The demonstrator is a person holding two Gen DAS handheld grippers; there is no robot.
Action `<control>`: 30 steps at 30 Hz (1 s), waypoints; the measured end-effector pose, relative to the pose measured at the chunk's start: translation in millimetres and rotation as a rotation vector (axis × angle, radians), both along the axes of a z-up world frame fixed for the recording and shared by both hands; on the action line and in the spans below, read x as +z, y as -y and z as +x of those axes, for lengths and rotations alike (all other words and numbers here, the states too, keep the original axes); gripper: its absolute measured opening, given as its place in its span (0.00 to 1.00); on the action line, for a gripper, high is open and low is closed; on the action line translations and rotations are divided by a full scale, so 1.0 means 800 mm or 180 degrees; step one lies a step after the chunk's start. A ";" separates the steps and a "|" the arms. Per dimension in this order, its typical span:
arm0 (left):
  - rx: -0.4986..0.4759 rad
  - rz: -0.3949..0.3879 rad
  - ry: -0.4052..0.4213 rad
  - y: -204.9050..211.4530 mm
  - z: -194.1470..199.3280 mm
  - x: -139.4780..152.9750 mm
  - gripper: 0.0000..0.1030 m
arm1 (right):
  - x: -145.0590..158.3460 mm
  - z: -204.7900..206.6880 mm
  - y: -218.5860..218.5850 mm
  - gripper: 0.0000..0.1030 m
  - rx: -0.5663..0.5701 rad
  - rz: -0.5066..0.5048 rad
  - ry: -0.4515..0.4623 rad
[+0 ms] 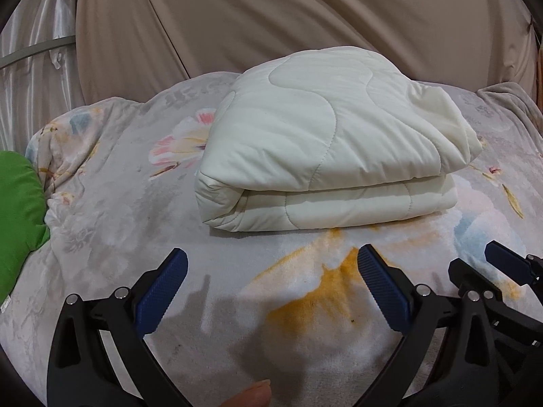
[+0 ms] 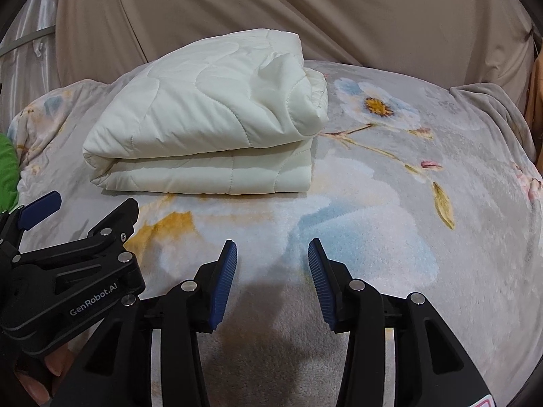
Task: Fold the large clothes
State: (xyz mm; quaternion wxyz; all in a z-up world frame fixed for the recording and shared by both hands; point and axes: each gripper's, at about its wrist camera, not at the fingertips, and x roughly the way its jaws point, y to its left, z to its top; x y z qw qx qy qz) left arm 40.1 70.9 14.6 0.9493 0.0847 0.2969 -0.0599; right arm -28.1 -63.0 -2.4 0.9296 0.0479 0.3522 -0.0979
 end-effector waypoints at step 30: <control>0.0103 0.0046 -0.0051 -0.001 0.001 -0.006 0.95 | -0.003 0.001 -0.004 0.42 -0.0015 -0.0059 -0.0040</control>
